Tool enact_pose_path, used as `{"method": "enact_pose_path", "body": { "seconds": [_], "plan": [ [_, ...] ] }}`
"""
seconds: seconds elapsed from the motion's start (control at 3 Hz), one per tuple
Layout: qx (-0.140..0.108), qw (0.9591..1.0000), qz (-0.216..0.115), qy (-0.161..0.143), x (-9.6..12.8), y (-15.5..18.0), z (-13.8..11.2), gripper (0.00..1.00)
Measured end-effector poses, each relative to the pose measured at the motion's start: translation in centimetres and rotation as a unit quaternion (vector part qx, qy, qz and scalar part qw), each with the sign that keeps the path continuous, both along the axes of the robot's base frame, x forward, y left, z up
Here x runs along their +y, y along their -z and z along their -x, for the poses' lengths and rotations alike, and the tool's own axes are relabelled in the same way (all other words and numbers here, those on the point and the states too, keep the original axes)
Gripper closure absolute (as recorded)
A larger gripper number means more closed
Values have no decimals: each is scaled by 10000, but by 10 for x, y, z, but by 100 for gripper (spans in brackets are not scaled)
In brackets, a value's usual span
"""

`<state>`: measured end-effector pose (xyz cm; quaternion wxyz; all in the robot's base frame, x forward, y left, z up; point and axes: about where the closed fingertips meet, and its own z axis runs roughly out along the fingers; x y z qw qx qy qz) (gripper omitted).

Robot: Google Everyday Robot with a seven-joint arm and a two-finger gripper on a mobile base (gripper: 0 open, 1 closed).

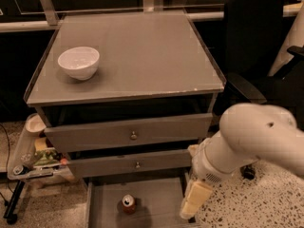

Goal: Pick coke can from bottom drawer and place on counter

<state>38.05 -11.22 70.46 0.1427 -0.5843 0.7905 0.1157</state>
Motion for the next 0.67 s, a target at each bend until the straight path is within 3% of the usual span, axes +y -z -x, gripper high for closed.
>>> {"method": "enact_pose_path", "body": {
  "seconds": [0.67],
  "plan": [
    [601,9975,-320,179,7,156,1,0]
  ]
}}
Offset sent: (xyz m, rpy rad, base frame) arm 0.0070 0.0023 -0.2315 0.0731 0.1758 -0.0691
